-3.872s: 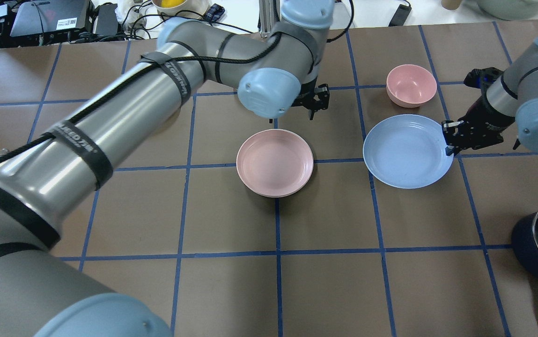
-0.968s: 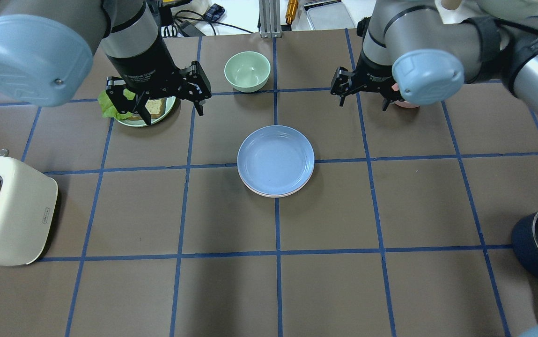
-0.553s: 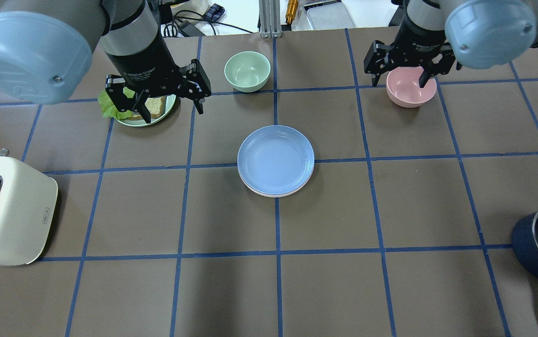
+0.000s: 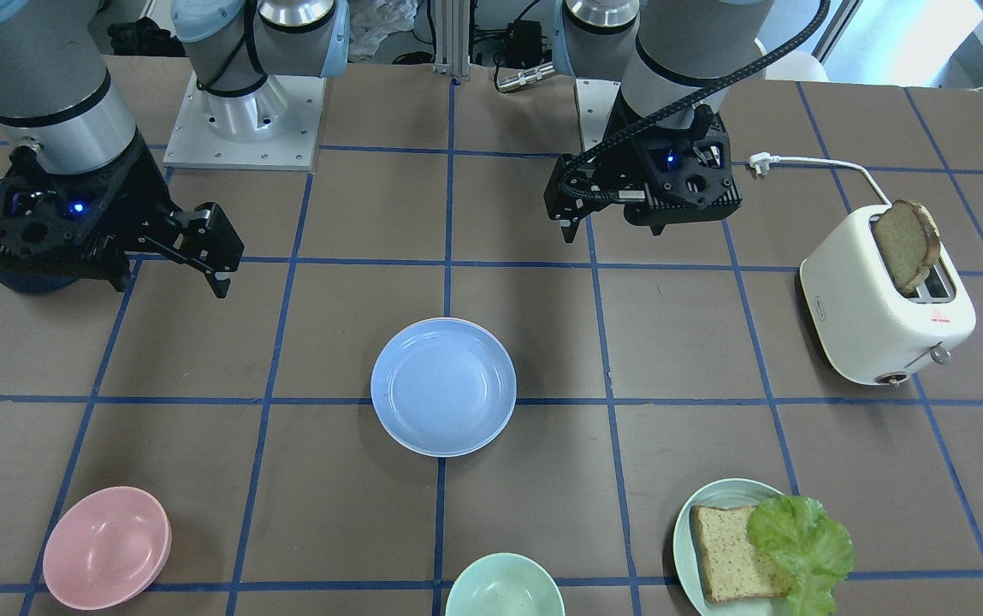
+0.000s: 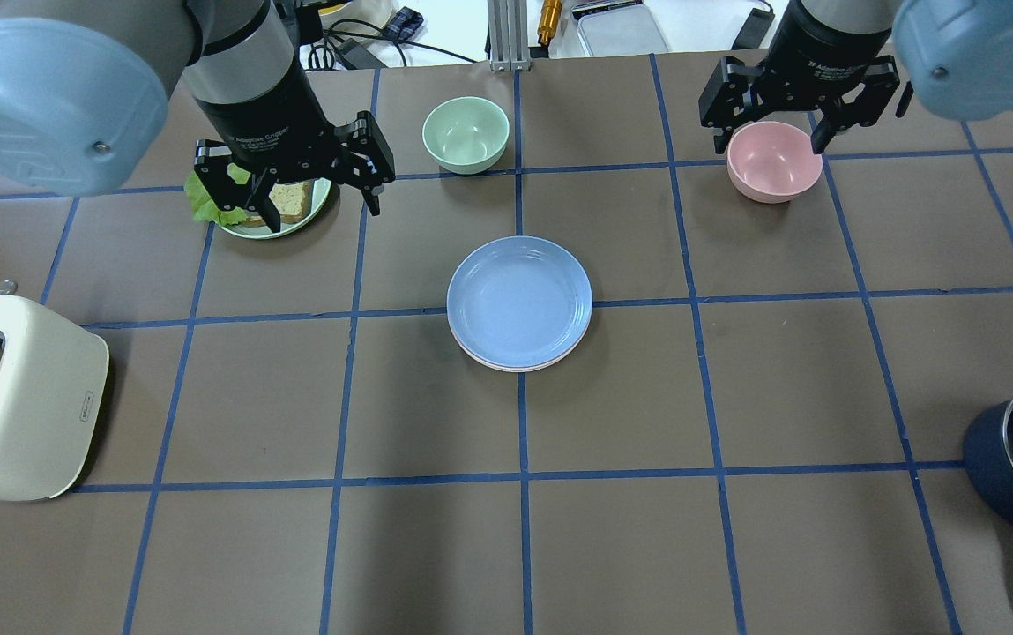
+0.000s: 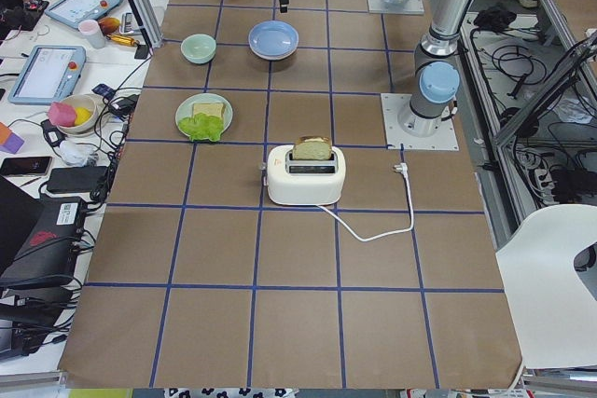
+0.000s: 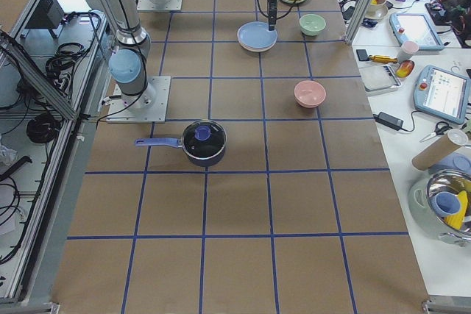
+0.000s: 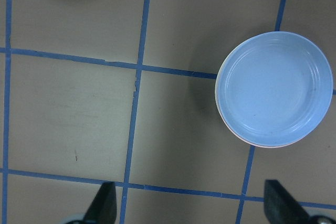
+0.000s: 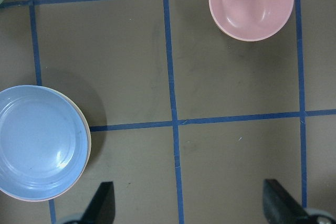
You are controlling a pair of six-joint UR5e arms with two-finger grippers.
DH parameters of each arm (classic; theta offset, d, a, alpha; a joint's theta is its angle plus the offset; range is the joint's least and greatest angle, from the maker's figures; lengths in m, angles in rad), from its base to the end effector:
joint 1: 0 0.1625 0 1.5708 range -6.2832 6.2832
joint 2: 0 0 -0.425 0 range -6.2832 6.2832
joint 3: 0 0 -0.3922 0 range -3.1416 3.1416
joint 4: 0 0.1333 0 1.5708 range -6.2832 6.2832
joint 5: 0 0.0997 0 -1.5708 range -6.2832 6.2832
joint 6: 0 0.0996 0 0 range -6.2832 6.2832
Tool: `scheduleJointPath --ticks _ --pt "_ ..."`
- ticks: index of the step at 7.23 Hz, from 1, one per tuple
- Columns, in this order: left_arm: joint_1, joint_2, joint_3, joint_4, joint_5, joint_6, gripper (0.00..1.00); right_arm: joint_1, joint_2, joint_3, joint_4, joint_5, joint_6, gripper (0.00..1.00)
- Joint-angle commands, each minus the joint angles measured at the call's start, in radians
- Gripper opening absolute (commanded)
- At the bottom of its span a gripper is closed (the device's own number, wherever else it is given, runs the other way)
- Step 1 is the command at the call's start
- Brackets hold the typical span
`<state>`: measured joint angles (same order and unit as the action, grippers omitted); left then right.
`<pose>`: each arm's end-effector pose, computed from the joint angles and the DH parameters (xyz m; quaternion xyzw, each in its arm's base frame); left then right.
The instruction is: Stack three plates with pink and blue
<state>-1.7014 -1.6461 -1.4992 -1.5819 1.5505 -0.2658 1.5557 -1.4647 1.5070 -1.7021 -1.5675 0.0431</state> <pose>-0.2022 -0.5003 0.4838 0.0676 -0.9976 -0.0093 0.0085 0.1254 -0.5470 0.4782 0.0290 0.9986 -0.0445 0.0023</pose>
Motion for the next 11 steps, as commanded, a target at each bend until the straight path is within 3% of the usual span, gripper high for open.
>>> scheduleJointPath --ticks 1,9,11 --pt "0.016 0.003 0.001 -0.003 -0.003 0.042 1.0 0.003 0.0 -0.001 -0.001 0.001 0.0 1.0" --pt "0.019 0.006 -0.001 -0.004 -0.003 0.046 1.0 0.001 0.012 -0.004 0.007 0.001 0.009 1.0" --pt "0.02 0.008 -0.003 -0.004 -0.001 0.139 1.0 0.001 0.009 0.006 0.004 -0.002 0.012 1.0"
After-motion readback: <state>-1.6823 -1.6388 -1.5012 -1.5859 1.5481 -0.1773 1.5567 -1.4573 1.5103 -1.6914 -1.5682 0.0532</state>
